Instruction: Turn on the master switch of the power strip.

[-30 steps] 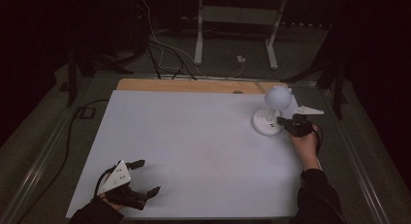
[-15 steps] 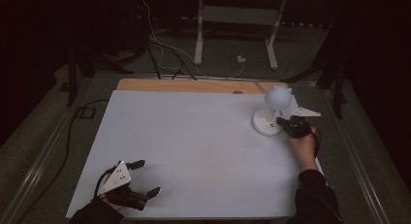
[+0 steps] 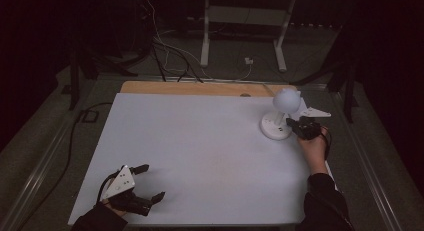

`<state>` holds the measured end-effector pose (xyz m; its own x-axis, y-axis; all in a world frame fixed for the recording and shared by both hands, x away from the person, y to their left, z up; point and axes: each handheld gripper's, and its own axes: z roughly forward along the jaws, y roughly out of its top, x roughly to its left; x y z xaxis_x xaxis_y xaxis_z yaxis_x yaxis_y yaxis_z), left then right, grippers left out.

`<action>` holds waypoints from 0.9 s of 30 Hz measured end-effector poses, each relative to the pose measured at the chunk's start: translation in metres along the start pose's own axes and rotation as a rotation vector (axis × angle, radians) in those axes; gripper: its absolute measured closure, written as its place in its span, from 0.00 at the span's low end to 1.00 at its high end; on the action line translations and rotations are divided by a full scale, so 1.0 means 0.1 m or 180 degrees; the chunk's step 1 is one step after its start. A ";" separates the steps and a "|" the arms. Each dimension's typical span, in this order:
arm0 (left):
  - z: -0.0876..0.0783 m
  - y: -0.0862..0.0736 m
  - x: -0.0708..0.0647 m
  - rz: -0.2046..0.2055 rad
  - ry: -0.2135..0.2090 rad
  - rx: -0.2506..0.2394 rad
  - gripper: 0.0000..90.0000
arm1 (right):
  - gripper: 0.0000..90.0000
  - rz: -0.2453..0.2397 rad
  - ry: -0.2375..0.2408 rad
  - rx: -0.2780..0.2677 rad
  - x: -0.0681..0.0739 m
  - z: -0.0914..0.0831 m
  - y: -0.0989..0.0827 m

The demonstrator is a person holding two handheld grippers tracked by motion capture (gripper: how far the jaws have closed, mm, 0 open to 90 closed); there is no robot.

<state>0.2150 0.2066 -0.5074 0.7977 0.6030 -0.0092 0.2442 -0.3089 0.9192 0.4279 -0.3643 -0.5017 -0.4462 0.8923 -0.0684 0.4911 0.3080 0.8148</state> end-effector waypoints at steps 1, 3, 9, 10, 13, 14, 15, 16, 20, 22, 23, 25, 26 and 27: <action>0.00 0.00 0.00 0.0006 0.0001 0.0006 0.00 | 1.00 0.0007 0.0018 -0.0016 0.00 -0.01 0.01; 0.00 0.00 -0.01 0.0014 0.0000 0.0008 0.00 | 1.00 0.0023 0.0036 -0.0033 -0.01 -0.03 0.02; 0.00 0.00 -0.01 0.0013 0.0001 -0.0007 0.00 | 1.00 0.0132 0.0112 -0.0103 -0.03 -0.09 0.02; -0.01 0.01 -0.01 0.0013 0.0001 -0.0009 0.00 | 1.00 0.0144 0.0126 -0.0111 -0.03 -0.10 0.02; -0.01 0.01 -0.01 0.0023 -0.0001 -0.0009 0.00 | 1.00 0.0166 0.0133 -0.0124 -0.02 -0.14 0.02; -0.01 0.01 -0.01 0.0025 0.0000 -0.0011 0.00 | 1.00 0.0159 0.0138 -0.0130 -0.02 -0.16 0.01; -0.01 0.01 -0.01 0.0026 0.0000 -0.0013 0.00 | 1.00 0.0151 0.0137 -0.0138 -0.02 -0.17 0.01; -0.01 0.01 -0.01 0.0024 0.0001 -0.0015 0.00 | 1.00 0.0162 0.0157 -0.0148 -0.02 -0.19 0.01; -0.01 0.01 -0.01 0.0017 -0.0002 -0.0014 0.00 | 1.00 0.0182 0.0172 -0.0188 -0.02 -0.26 0.01; -0.02 0.01 -0.01 0.0019 -0.0001 -0.0017 0.00 | 0.99 0.0156 0.0186 -0.0201 -0.02 -0.29 0.01; -0.02 0.01 -0.01 0.0019 -0.0001 -0.0018 0.00 | 0.98 0.0157 0.0191 -0.0208 -0.02 -0.31 0.01; -0.02 0.01 -0.01 0.0017 -0.0002 -0.0018 0.00 | 0.93 0.0202 0.0222 -0.0223 -0.02 -0.34 0.00; -0.01 0.01 -0.01 0.0014 0.0001 -0.0018 0.00 | 0.90 0.0217 0.0227 -0.0228 -0.02 -0.36 -0.01; -0.01 0.01 -0.01 0.0016 0.0000 -0.0018 0.00 | 0.86 0.0223 0.0257 -0.0199 -0.01 -0.37 -0.01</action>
<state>0.2137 0.2069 -0.5059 0.7989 0.6014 -0.0048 0.2371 -0.3077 0.9215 0.4003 -0.3781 -0.4816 -0.4725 0.8807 0.0345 0.4766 0.2224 0.8505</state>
